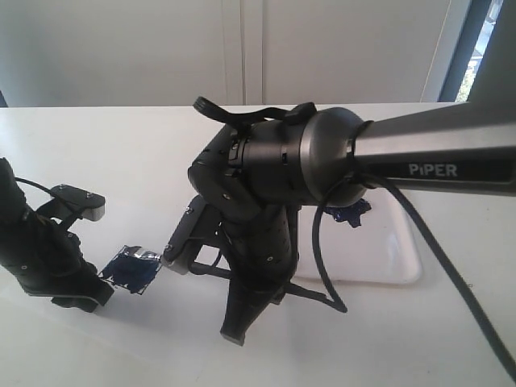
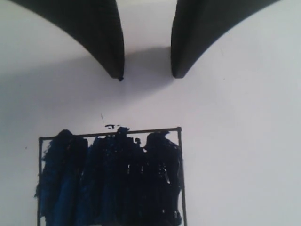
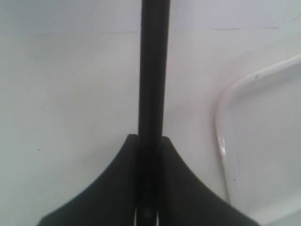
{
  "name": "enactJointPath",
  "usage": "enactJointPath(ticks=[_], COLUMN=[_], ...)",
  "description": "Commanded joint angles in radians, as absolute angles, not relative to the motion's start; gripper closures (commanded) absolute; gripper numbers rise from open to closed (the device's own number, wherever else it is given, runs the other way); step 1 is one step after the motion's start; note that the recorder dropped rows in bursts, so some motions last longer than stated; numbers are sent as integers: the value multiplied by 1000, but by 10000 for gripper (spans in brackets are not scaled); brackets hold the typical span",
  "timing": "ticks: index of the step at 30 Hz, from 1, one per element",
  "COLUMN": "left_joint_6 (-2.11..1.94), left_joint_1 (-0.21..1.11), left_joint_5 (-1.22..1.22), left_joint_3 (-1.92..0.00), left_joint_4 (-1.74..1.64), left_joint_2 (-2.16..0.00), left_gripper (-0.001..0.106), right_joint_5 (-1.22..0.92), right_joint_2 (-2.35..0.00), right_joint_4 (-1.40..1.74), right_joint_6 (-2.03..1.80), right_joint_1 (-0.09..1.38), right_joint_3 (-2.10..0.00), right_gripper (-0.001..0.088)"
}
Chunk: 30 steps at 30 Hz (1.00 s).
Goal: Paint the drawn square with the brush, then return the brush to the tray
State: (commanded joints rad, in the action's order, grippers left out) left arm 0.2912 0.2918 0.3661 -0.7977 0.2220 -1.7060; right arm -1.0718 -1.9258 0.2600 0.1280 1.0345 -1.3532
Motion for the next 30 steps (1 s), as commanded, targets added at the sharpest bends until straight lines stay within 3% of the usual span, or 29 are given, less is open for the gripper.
enactJointPath(ticks=[30], left_joint_6=[265], left_joint_1=[292], left_joint_5=[366], left_joint_3=[-798], left_joint_4=[222], left_joint_2=[-1706], left_gripper=[656], right_joint_5=[-1216], right_joint_2=[-1895], right_joint_4=[242], right_joint_6=[128], right_joint_1=[1035], right_joint_3=[-1353], right_gripper=[868])
